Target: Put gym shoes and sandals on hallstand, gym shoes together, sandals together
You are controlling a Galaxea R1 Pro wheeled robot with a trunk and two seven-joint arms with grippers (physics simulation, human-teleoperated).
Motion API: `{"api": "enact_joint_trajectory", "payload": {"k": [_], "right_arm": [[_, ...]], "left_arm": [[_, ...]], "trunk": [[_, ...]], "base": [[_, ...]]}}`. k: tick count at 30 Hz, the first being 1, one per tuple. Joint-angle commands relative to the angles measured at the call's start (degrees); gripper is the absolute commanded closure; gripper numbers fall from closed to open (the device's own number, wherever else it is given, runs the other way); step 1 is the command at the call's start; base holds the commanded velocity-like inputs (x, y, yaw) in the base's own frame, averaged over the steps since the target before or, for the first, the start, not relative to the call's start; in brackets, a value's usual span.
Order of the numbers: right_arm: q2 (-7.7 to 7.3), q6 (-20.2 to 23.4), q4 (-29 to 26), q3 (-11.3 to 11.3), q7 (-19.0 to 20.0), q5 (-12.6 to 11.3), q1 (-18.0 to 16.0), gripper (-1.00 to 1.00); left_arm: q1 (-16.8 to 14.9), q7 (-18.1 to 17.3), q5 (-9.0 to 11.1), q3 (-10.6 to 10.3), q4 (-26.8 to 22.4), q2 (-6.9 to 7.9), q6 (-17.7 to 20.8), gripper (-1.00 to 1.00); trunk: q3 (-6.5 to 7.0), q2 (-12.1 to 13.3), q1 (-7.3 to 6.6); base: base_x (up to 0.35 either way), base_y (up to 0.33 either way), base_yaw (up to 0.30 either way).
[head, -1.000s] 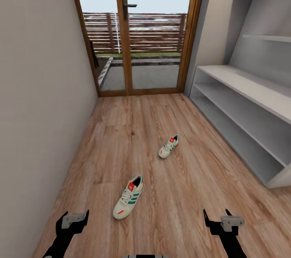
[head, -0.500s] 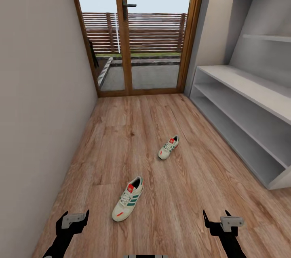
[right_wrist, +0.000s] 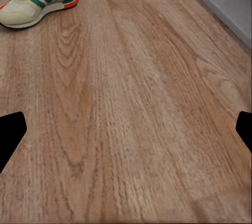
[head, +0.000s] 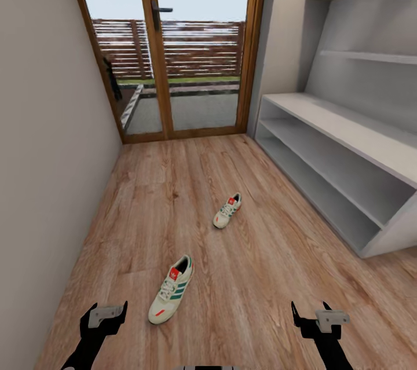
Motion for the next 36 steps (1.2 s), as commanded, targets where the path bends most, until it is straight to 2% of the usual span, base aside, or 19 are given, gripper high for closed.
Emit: {"api": "enact_joint_trajectory", "payload": {"k": [1,16,19,21,26,31,36], "right_arm": [[0.0,0.0,0.0,0.0,0.0,0.0,0.0,-1.0],[0.0,0.0,0.0,-0.1,0.0,-0.1,0.0,-1.0],[0.0,0.0,0.0,-0.1,0.0,-0.1,0.0,-1.0],[0.0,0.1,0.0,-0.1,0.0,-0.1,0.0,-1.0],[0.0,0.1,0.0,-0.1,0.0,0.0,0.0,-1.0],[0.0,0.1,0.1,-0.1,0.0,0.0,0.0,-1.0],[0.0,0.1,0.0,-0.1,0.0,0.0,0.0,-1.0]], "left_arm": [[0.0,0.0,0.0,0.0,0.0,0.0,0.0,-1.0],[0.0,-0.1,-0.1,-0.2,0.0,0.44,0.0,-1.0],[0.0,-0.9,-0.2,-1.7,0.0,0.66,0.0,-1.0],[0.0,-2.9,-0.8,-3.6,0.0,1.19,0.1,-1.0],[-0.1,-7.3,-2.7,-5.3,0.1,2.77,0.6,-1.0],[-0.5,-9.1,-4.1,-5.7,0.1,3.71,2.7,-1.0],[-1.2,-9.5,-4.9,-5.9,0.1,4.09,8.2,-1.0]], "trunk": [[0.04,0.0,0.0],[0.76,0.0,0.0],[0.86,0.0,0.0],[0.89,0.0,0.0],[0.93,0.0,0.0],[0.94,0.0,0.0],[0.94,0.0,0.0]], "base": [[0.0,0.0,-0.267],[0.0,0.0,-0.263],[0.0,0.0,-0.139],[0.0,0.0,-0.063],[0.0,0.0,-0.03],[0.0,0.0,-0.01],[0.0,0.0,-0.004]]}}
